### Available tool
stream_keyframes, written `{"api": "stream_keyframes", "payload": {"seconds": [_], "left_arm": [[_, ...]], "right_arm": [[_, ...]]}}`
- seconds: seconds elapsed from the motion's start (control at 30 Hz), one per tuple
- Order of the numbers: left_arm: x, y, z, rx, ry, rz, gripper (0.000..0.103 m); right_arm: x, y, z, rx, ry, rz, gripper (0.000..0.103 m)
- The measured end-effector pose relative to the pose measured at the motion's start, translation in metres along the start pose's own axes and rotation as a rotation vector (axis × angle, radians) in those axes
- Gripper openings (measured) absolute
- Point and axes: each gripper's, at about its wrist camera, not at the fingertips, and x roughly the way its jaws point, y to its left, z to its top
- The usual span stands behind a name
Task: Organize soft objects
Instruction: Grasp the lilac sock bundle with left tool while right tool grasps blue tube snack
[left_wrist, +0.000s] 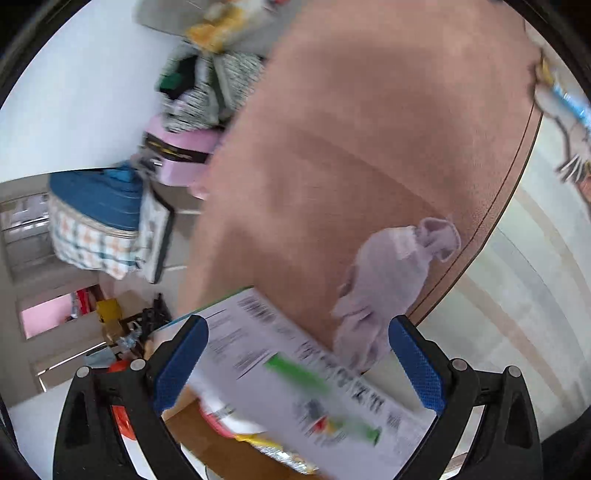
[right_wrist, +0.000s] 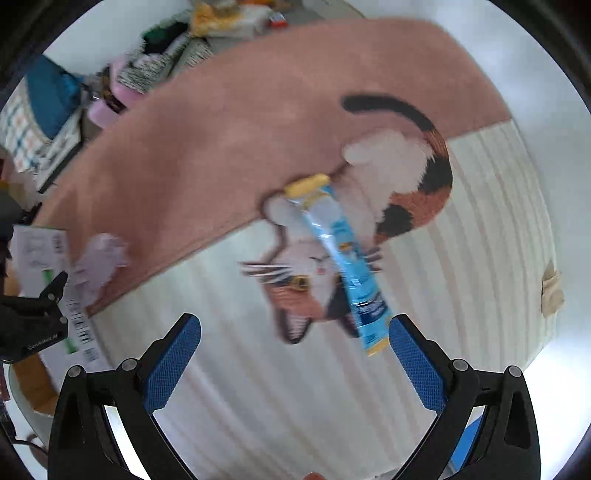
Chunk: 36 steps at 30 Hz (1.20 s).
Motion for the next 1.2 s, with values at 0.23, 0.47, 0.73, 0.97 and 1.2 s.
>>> {"api": "stream_keyframes", "payload": {"seconds": [0.23, 0.47, 0.73, 0.97, 1.2], "left_arm": [[0.034, -0.012, 0.019, -0.006, 0.101, -0.153, 0.098], [0.051, -0.019, 0.02, -0.029, 0.18, -0.275, 0.07], [0.053, -0.014, 0.022, -0.126, 0.193, -0.345, 0.039], [0.047, -0.007, 0.021, -0.228, 0.146, -0.389, 0.033], [0.025, 0.012, 0.008, -0.317, 0.064, -0.433, 0.031]], "right_arm": [[0.053, -0.031, 0.026, -0.004, 0.107, -0.016, 0.103], [0.085, -0.05, 0.044, 0.02, 0.169, 0.0, 0.103], [0.097, -0.045, 0.046, 0.012, 0.184, -0.006, 0.064], [0.083, -0.017, 0.043, -0.008, 0.152, -0.036, 0.016], [0.055, 0.008, 0.025, 0.014, 0.115, 0.039, 0.013]]}}
